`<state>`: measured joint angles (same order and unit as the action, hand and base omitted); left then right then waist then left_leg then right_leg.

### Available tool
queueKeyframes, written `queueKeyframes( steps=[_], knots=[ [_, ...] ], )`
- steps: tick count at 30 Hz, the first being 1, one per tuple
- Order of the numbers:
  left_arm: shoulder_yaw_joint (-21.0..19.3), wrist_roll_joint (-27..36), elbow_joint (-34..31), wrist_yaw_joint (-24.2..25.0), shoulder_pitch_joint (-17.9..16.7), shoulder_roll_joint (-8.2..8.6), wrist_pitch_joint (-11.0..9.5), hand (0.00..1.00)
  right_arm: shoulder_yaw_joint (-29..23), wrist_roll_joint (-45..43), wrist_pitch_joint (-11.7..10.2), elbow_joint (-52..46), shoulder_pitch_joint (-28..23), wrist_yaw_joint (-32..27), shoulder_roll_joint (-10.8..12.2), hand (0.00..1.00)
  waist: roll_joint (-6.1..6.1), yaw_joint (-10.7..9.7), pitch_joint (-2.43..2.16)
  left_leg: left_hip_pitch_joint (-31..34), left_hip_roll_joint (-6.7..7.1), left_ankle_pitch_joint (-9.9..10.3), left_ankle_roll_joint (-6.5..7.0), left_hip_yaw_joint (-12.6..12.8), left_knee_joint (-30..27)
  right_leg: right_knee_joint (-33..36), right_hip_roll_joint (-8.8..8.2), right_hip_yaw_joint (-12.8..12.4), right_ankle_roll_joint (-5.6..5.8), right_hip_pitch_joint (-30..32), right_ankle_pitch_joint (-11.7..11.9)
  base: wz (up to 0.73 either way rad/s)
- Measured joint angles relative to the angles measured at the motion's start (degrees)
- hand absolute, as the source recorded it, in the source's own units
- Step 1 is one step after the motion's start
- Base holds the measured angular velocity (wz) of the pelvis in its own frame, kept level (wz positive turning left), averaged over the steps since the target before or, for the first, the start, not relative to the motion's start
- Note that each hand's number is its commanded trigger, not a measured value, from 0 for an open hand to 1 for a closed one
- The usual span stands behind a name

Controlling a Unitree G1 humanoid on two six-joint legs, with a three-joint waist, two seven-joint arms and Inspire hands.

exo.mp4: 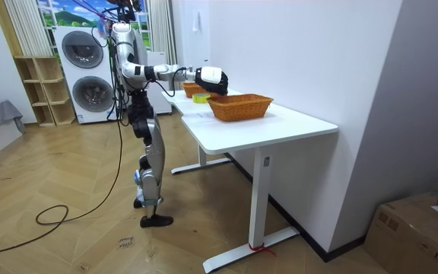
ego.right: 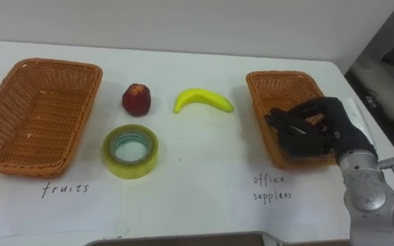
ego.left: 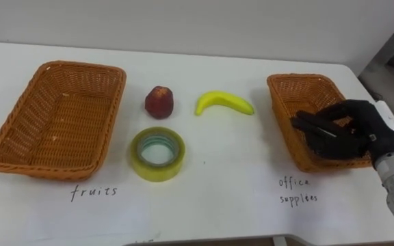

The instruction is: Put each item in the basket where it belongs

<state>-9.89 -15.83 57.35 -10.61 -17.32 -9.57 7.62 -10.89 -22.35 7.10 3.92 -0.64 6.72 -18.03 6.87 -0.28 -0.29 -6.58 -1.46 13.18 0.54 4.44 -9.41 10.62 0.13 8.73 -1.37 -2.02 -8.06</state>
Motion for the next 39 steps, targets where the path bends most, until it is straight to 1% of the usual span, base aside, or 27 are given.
queueKeyframes(
  steps=[1,6,9,11,24,33,39],
  knots=[
    [0.02,0.0,0.0,0.0,0.01,0.01,-0.01,0.0,0.0,-0.03,-0.06,0.25,0.0,-0.38,0.0,0.0,0.08,0.0,-0.03,0.0,0.01,0.0,0.0,0.0,0.0,0.0,0.0,0.02,0.02,0.0,-0.01,0.0],
    [0.01,0.02,0.04,0.0,0.06,0.01,-0.05,0.0,0.0,-0.81,-0.05,1.68,0.01,-1.86,-0.04,0.0,0.25,0.01,0.02,0.0,0.04,0.01,0.01,-0.01,0.03,0.0,-0.01,0.02,0.05,0.0,-0.03,0.0],
    [0.01,0.02,0.07,0.0,0.02,0.07,-0.04,0.0,-0.07,-2.44,0.52,2.47,-0.04,-1.97,-0.11,0.0,0.12,-0.13,0.11,0.01,0.03,0.01,0.02,0.01,0.08,0.01,0.02,-0.06,0.06,0.05,-0.03,0.0],
    [0.0,0.02,0.06,0.0,0.05,0.07,-0.04,0.0,-0.11,-2.97,0.52,2.46,-0.03,-2.0,-0.15,0.0,-0.05,-0.31,0.17,0.01,0.02,0.01,0.02,0.02,0.11,0.01,0.03,-0.08,0.05,0.06,-0.03,0.0],
    [-0.01,0.04,0.07,-0.04,0.24,0.18,-0.04,0.0,-1.85,-3.24,0.52,2.46,-0.02,-2.36,-0.18,0.0,-0.19,-0.84,0.11,-0.02,0.01,0.01,0.02,0.11,0.11,0.08,0.07,-0.15,0.06,0.07,-0.04,0.0],
    [0.01,0.04,0.06,-0.16,0.42,0.19,-0.07,0.0,-1.84,-5.0,0.52,2.45,-0.02,-2.36,-0.18,0.0,-0.24,-0.81,0.05,-0.05,0.02,0.01,0.02,0.19,0.07,0.15,0.09,-0.23,0.06,0.07,-0.04,0.0],
    [-0.01,0.07,0.02,-0.18,1.06,0.19,-0.14,0.0,-1.83,-4.68,0.51,2.31,-0.01,-2.88,-0.18,0.0,-0.3,-0.5,0.02,-0.21,0.01,0.01,0.02,0.3,0.12,0.25,0.27,-0.43,0.05,0.11,-0.03,-0.01]
  ],
)
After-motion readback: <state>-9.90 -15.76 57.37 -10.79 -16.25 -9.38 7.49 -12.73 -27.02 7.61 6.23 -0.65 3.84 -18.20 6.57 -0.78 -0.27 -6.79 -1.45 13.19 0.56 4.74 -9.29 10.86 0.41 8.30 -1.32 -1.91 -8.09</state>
